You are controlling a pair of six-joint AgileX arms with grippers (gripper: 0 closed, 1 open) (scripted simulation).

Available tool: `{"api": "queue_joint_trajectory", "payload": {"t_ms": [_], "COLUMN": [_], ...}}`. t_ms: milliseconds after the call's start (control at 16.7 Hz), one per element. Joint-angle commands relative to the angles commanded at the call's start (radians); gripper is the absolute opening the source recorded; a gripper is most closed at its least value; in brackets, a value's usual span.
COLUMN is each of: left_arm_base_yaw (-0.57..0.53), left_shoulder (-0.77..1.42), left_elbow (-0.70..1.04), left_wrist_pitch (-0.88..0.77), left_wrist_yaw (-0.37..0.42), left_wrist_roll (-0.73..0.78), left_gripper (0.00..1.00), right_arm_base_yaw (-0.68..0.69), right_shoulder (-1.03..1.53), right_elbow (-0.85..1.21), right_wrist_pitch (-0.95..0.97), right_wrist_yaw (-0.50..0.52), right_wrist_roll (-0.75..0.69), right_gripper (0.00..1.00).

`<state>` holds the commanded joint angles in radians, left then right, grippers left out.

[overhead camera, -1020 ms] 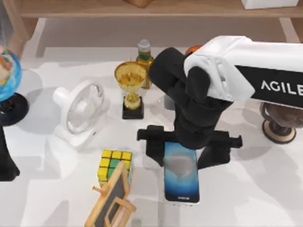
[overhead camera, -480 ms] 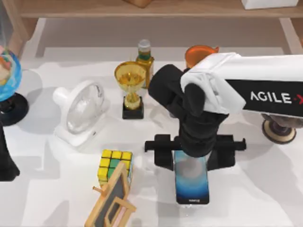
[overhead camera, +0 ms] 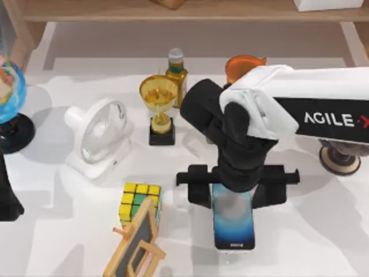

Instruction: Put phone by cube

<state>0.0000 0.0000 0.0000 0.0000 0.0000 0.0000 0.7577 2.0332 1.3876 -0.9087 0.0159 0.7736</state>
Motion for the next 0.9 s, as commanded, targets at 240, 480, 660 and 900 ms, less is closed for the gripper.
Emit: {"api": "queue_joint_trajectory", "payload": {"t_ms": [240,480,660,900], "left_arm_base_yaw": [0.000,0.000,0.000,0.000], "left_shoulder": [0.000,0.000,0.000,0.000], "left_elbow": [0.000,0.000,0.000,0.000], "left_wrist_pitch": [0.000,0.000,0.000,0.000], "left_wrist_yaw": [0.000,0.000,0.000,0.000], "left_wrist_roll": [0.000,0.000,0.000,0.000], "left_gripper": [1.00,1.00,1.00,1.00], "right_arm_base_yaw": [0.000,0.000,0.000,0.000], "right_shoulder": [0.000,0.000,0.000,0.000], "right_elbow": [0.000,0.000,0.000,0.000], "right_wrist_pitch": [0.000,0.000,0.000,0.000], "right_wrist_yaw": [0.000,0.000,0.000,0.000], "right_wrist_roll": [0.000,0.000,0.000,0.000], "right_gripper": [0.60,0.90,1.00,1.00]}}
